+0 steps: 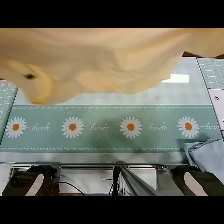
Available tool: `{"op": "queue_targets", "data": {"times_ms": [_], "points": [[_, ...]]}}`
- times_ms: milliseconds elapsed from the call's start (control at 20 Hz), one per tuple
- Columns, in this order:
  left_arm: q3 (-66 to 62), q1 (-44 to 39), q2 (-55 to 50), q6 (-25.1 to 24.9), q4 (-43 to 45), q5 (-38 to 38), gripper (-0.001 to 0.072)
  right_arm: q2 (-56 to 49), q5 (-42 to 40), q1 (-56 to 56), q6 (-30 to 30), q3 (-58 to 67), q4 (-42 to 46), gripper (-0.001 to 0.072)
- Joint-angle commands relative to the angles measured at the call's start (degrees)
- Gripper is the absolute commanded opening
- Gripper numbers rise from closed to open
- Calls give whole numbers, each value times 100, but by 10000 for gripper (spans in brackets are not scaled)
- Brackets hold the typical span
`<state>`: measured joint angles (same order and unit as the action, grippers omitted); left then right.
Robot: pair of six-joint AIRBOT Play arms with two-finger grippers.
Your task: Fold the shirts.
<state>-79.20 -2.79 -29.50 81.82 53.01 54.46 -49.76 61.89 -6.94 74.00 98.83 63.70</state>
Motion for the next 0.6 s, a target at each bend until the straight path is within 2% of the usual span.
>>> {"op": "queue_targets", "data": {"times_ms": [0,50,200,350,400,450,550], "points": [[-1980,326,186,544,424,509,16,612,155,-4,859,1272,374,25],[-2378,323,190,857,424,809,17,682,389,-4,1169,1609,428,24],[-3545,354,201,1731,846,2339,15,841,1488,-4,1539,2328,758,25],[-4111,614,201,2267,1456,4153,16,986,2981,-4,1692,2402,1154,25],[-4063,737,192,2345,1449,4791,15,925,3683,-4,1690,2400,1233,24],[-3816,905,219,2317,1377,5108,16,774,4511,-7,1676,2352,1261,24],[-2951,1158,337,1952,1172,5108,16,782,4446,20,1641,1423,861,24]]}}
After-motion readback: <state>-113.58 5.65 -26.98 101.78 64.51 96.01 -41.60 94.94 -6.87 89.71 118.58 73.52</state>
